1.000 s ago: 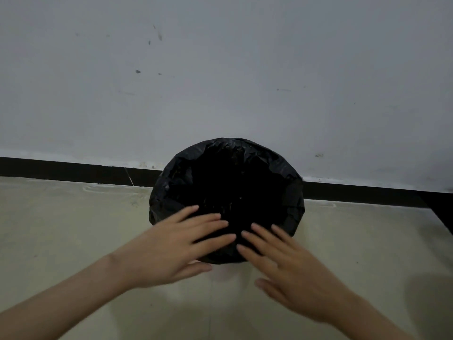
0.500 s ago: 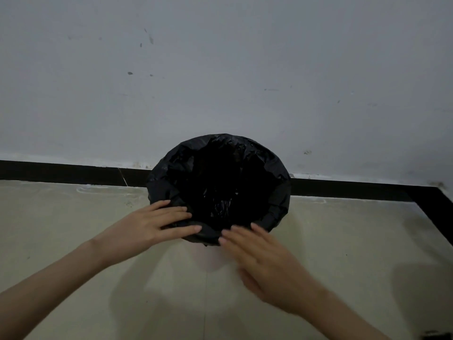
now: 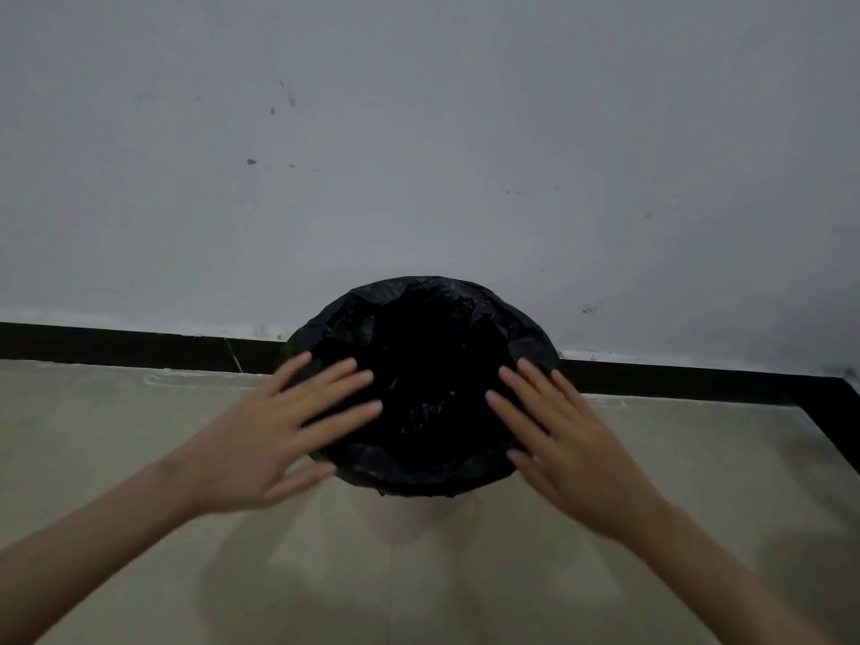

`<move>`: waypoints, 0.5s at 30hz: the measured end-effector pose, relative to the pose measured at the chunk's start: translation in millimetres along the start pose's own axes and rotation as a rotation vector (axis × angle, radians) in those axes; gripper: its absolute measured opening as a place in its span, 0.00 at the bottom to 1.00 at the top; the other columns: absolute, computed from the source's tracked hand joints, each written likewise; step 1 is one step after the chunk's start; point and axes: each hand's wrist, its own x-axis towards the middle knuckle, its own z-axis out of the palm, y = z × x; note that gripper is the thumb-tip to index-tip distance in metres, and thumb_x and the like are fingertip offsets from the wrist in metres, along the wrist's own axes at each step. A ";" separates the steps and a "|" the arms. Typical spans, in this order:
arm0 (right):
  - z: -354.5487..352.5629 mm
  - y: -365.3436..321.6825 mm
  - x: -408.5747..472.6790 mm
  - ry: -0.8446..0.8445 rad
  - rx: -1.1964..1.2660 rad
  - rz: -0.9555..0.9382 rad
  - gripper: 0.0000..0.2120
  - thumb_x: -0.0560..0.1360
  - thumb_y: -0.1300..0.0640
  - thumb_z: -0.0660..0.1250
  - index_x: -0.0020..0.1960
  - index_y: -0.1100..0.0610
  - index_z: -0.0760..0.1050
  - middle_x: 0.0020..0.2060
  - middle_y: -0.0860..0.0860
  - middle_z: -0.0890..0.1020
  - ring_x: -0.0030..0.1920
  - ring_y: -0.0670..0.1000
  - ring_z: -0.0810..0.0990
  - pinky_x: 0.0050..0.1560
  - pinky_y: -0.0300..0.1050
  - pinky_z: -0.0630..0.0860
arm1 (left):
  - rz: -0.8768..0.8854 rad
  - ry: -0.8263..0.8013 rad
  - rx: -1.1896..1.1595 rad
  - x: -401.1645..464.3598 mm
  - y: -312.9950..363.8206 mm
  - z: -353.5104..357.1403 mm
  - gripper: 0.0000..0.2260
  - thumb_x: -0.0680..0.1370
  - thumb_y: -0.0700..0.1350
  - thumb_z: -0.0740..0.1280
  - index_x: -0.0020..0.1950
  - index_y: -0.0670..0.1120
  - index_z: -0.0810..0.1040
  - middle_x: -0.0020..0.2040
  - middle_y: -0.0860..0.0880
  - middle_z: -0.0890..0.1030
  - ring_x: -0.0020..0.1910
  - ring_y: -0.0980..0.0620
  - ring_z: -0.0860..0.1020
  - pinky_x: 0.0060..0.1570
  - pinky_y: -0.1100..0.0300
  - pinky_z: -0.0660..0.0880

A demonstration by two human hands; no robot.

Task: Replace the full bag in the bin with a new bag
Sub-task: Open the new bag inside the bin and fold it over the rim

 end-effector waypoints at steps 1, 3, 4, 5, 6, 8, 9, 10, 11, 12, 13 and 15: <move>4.1 -19.7 -11.0 0.073 0.005 -0.089 0.23 0.78 0.52 0.51 0.71 0.57 0.61 0.71 0.56 0.67 0.72 0.56 0.61 0.71 0.56 0.59 | 0.102 0.038 0.024 -4.5 17.0 4.4 0.24 0.79 0.56 0.47 0.73 0.49 0.58 0.75 0.46 0.59 0.75 0.46 0.56 0.71 0.45 0.52; 21.7 -54.8 -32.0 0.168 -0.003 -0.188 0.25 0.76 0.54 0.53 0.72 0.58 0.59 0.71 0.55 0.67 0.72 0.57 0.62 0.70 0.56 0.60 | 0.202 0.077 0.094 -13.7 45.1 22.2 0.26 0.79 0.56 0.49 0.74 0.47 0.55 0.77 0.45 0.54 0.74 0.45 0.54 0.71 0.44 0.51; 34.0 -66.0 -39.8 0.170 -0.030 -0.186 0.27 0.76 0.54 0.53 0.73 0.59 0.56 0.71 0.55 0.65 0.73 0.57 0.60 0.69 0.55 0.60 | 0.182 0.067 0.136 -16.6 53.2 32.9 0.27 0.79 0.57 0.50 0.75 0.45 0.53 0.77 0.45 0.50 0.74 0.45 0.53 0.71 0.44 0.49; 45.2 -72.5 -44.6 0.145 -0.052 -0.157 0.28 0.76 0.53 0.53 0.74 0.60 0.53 0.72 0.56 0.62 0.74 0.57 0.57 0.69 0.55 0.60 | 0.140 0.056 0.158 -18.1 57.9 43.2 0.28 0.79 0.57 0.50 0.75 0.44 0.51 0.77 0.45 0.47 0.75 0.46 0.53 0.71 0.44 0.48; 55.3 -75.2 -45.9 0.123 -0.079 -0.119 0.29 0.77 0.53 0.53 0.74 0.62 0.51 0.73 0.57 0.59 0.74 0.57 0.55 0.69 0.55 0.58 | 0.096 0.053 0.178 -17.0 60.0 50.0 0.29 0.79 0.57 0.50 0.75 0.43 0.49 0.77 0.45 0.45 0.75 0.46 0.52 0.72 0.44 0.48; 68.4 -71.3 -39.2 0.118 -0.123 -0.024 0.29 0.77 0.55 0.53 0.74 0.63 0.49 0.73 0.58 0.55 0.74 0.58 0.54 0.70 0.55 0.56 | 0.020 0.077 0.197 -6.8 60.5 57.9 0.30 0.79 0.57 0.49 0.75 0.42 0.47 0.77 0.44 0.43 0.76 0.45 0.49 0.72 0.44 0.47; 72.1 -68.6 -33.4 0.106 -0.133 0.017 0.30 0.77 0.55 0.54 0.74 0.64 0.48 0.73 0.58 0.53 0.74 0.59 0.53 0.71 0.56 0.55 | -0.013 0.082 0.206 0.2 59.7 61.3 0.30 0.79 0.57 0.48 0.75 0.42 0.46 0.77 0.44 0.43 0.76 0.45 0.48 0.72 0.44 0.47; 75.3 -65.5 -28.6 0.106 -0.158 0.051 0.31 0.76 0.56 0.56 0.74 0.64 0.47 0.73 0.58 0.53 0.74 0.59 0.52 0.72 0.56 0.54 | -0.041 0.091 0.222 6.7 59.0 63.6 0.30 0.79 0.57 0.48 0.75 0.42 0.46 0.77 0.45 0.44 0.76 0.45 0.47 0.71 0.44 0.48; 78.3 -62.2 -24.3 0.104 -0.164 0.074 0.33 0.76 0.56 0.57 0.74 0.64 0.46 0.74 0.59 0.53 0.74 0.59 0.51 0.72 0.56 0.53 | -0.067 0.090 0.221 13.3 58.1 65.7 0.29 0.79 0.57 0.47 0.75 0.42 0.46 0.77 0.45 0.45 0.76 0.45 0.48 0.71 0.44 0.48; 80.7 -58.6 -20.2 0.104 -0.180 0.091 0.33 0.75 0.56 0.58 0.74 0.64 0.46 0.74 0.59 0.53 0.75 0.59 0.51 0.72 0.56 0.52 | -0.092 0.077 0.222 19.2 57.1 66.3 0.29 0.79 0.57 0.47 0.75 0.42 0.46 0.77 0.45 0.46 0.75 0.45 0.48 0.71 0.44 0.49; 84.0 -55.6 -18.0 0.103 -0.199 0.101 0.34 0.75 0.56 0.58 0.74 0.64 0.46 0.74 0.59 0.53 0.75 0.59 0.50 0.72 0.57 0.52 | -0.110 0.062 0.224 23.2 56.9 67.5 0.29 0.79 0.57 0.47 0.75 0.42 0.47 0.76 0.45 0.47 0.75 0.45 0.49 0.71 0.44 0.49; 83.4 -57.0 -17.8 0.068 -0.220 0.111 0.34 0.74 0.57 0.58 0.74 0.64 0.46 0.74 0.59 0.51 0.75 0.60 0.50 0.72 0.58 0.51 | -0.140 0.010 0.207 25.2 60.0 64.9 0.29 0.79 0.56 0.48 0.75 0.43 0.47 0.76 0.45 0.47 0.75 0.45 0.49 0.71 0.43 0.48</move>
